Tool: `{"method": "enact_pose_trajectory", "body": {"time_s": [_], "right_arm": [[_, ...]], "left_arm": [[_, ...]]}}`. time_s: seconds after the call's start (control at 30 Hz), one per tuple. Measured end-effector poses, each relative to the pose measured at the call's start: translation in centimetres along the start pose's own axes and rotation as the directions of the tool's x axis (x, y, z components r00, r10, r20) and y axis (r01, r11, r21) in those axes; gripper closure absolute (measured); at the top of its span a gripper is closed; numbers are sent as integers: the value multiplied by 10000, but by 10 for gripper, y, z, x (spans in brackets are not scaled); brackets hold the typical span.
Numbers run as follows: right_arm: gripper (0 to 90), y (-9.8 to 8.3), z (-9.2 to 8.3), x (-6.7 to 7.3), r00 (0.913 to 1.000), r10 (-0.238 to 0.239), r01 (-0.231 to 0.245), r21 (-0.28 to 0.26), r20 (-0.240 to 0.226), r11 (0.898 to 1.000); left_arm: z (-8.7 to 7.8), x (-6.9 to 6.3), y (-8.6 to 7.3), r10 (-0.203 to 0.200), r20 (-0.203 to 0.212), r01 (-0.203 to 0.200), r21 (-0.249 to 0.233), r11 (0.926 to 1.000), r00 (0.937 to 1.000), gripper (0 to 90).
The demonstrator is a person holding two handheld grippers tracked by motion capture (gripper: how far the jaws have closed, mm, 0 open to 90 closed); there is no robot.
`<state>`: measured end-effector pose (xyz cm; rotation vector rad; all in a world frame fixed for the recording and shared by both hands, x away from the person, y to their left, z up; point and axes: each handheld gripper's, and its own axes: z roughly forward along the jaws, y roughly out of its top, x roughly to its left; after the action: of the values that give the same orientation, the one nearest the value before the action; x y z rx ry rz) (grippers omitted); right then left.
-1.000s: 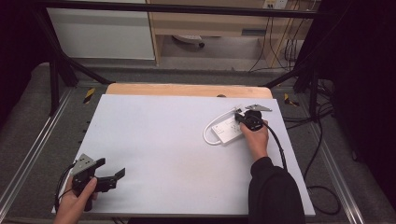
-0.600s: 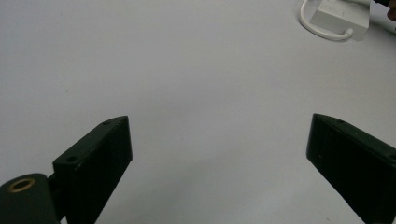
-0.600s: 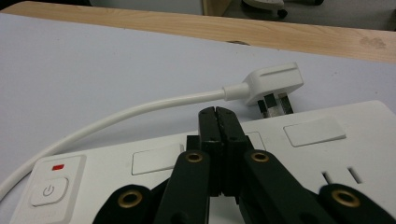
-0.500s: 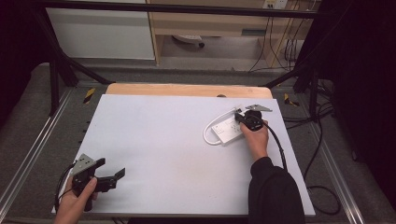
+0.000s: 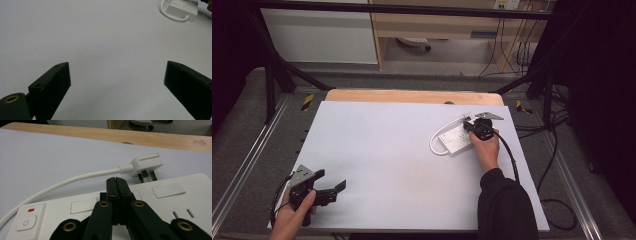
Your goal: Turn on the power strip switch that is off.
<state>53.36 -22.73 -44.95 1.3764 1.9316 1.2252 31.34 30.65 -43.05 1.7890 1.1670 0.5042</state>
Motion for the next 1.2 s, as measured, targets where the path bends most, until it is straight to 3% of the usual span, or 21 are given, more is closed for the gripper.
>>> {"method": "enact_pose_trajectory", "body": {"time_s": [1.2], "right_arm": [[900,1,0,-1,9999,-75,72,206,155,9998]], "left_arm": [[0,1,0,13,-3,-13,14,10000,10000,68]]}}
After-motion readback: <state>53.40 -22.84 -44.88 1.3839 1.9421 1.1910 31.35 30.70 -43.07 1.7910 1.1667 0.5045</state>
